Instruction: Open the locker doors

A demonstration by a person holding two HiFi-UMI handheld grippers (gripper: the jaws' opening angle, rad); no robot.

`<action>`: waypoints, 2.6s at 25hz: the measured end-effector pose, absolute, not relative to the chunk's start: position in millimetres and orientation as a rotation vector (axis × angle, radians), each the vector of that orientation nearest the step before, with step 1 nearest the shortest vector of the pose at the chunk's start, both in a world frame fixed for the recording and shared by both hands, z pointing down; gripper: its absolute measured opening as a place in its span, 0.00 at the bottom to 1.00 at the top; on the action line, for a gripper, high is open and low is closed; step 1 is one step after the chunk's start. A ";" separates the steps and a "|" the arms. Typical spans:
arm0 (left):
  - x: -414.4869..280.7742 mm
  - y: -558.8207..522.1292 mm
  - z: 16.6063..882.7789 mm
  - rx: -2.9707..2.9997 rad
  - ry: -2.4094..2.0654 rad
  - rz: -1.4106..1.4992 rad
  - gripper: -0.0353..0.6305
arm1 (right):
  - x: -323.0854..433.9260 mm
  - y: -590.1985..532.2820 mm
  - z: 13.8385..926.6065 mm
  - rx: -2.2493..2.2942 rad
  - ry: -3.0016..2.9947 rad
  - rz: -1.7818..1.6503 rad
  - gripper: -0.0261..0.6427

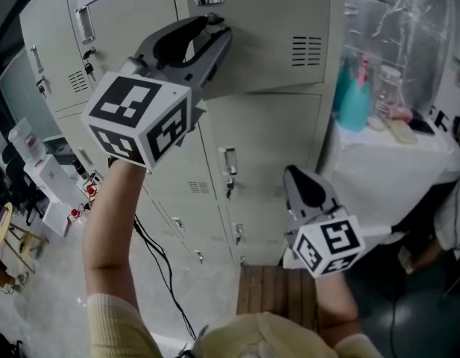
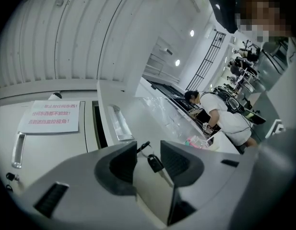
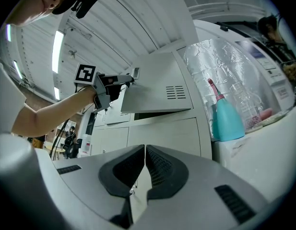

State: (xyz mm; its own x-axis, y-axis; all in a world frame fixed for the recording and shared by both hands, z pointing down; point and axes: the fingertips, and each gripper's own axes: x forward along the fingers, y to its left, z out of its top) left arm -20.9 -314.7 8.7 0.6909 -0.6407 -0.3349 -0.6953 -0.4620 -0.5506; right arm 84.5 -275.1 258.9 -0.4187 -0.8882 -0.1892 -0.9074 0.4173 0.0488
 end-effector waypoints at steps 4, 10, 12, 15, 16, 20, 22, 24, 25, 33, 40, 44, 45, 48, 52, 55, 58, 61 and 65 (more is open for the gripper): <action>-15.8 -301.1 8.5 -2.228 0.981 0.121 0.28 | 84.1 -268.2 258.5 -1.625 2.524 0.220 0.04; -6.9 -282.7 8.7 -2.223 0.945 0.121 0.28 | 90.2 -258.1 259.3 -1.663 2.499 0.212 0.04; -3.1 -276.0 9.0 -2.218 0.927 0.117 0.28 | 91.6 -254.3 259.6 -1.673 2.491 0.213 0.04; 2.6 -264.8 10.2 -2.214 0.890 0.120 0.28 | 91.7 -249.0 259.2 -1.681 2.485 0.228 0.04; 4.5 -261.4 10.9 -2.213 0.880 0.121 0.28 | 91.9 -247.3 259.0 -1.684 2.483 0.230 0.04; 14.4 -249.6 15.4 -2.223 0.837 0.106 0.28 | 93.9 -241.7 258.6 -1.698 2.471 0.227 0.04; 19.1 -245.9 19.5 -2.223 0.811 0.092 0.28 | 94.0 -238.6 259.5 -1.703 2.468 0.228 0.04; 20.3 -244.0 22.4 -2.233 0.806 0.091 0.28 | 94.0 -235.2 260.2 -1.709 2.463 0.226 0.04; 19.9 -243.5 23.0 -2.241 0.809 0.092 0.28 | 94.4 -233.5 260.2 -1.714 2.460 0.225 0.04; 27.1 -231.8 24.5 -2.262 0.755 0.099 0.28 | 102.1 -220.1 258.5 -1.762 2.427 0.235 0.04; 14.3 -217.1 25.7 -2.262 0.760 0.130 0.28 | 103.4 -213.0 258.6 -1.777 2.420 0.240 0.04; -6.1 -220.1 28.4 -2.277 0.815 0.172 0.28 | 99.0 -213.8 261.7 -1.770 2.437 0.230 0.04; -11.8 -221.9 29.7 -2.282 0.833 0.181 0.28 | 97.3 -214.3 262.6 -1.766 2.443 0.228 0.04; -24.8 -231.1 39.3 -2.303 0.881 0.174 0.28 | 93.0 -215.8 264.4 -1.754 2.458 0.227 0.04; -32.7 -246.5 61.9 -2.361 0.913 0.139 0.28 | 89.4 -216.7 266.6 -1.738 2.469 0.216 0.04; -34.0 -254.9 77.2 -2.403 0.917 0.131 0.29 | 85.9 -218.4 268.7 -1.724 2.483 0.207 0.04; -31.6 -261.0 90.4 -2.432 0.917 0.113 0.30 | 83.9 -219.8 271.0 -1.715 2.492 0.198 0.04; -28.1 -266.3 100.0 -2.469 0.913 0.098 0.31 | 84.8 -220.9 273.2 -1.714 2.496 0.191 0.04; -22.7 -267.5 106.8 -2.482 0.886 0.093 0.31 | 87.9 -223.0 276.3 -1.718 2.496 0.182 0.04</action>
